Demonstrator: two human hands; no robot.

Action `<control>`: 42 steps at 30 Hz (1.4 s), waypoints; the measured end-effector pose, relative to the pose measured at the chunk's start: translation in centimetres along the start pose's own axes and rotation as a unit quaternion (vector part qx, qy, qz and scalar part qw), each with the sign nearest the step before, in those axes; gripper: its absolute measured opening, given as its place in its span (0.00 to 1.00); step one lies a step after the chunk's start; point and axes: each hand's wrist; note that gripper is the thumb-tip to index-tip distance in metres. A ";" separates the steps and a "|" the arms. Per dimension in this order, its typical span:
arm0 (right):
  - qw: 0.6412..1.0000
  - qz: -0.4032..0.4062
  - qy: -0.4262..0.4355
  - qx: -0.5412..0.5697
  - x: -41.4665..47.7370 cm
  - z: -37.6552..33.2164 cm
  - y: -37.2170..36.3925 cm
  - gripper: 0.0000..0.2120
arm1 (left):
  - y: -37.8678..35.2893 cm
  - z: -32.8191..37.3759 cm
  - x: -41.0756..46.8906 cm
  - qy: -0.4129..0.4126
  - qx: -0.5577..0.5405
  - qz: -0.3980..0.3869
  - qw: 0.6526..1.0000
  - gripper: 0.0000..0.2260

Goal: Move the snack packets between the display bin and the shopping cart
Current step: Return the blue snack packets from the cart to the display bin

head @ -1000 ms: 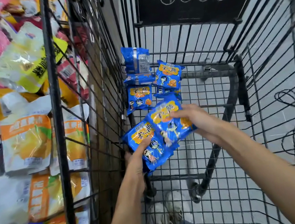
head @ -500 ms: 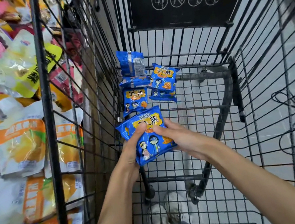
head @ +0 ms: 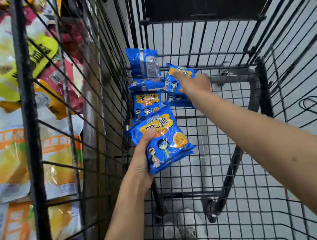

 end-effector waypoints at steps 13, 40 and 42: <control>0.989 -0.056 -0.063 0.118 1.4 0.7 -0.3 0.20 | 1.3 -2.3 -0.2 0.022 0.022 0.014 0.999 0.20; 0.953 -0.202 -0.034 0.223 -43.8 -2.6 25.7 0.09 | -2.7 -8.2 -40.7 -0.110 -0.033 0.022 0.993 0.41; 0.949 -0.244 -0.038 0.196 -45.8 -1.2 25.9 0.08 | -1.5 -11.1 -43.3 -0.134 -0.076 0.052 0.987 0.41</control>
Point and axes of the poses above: each hand's wrist, its own x-axis towards the middle knuckle, its own y-axis out of the back of the hand, z = x × y, and after that the axes turned 10 degrees about y, right-handed
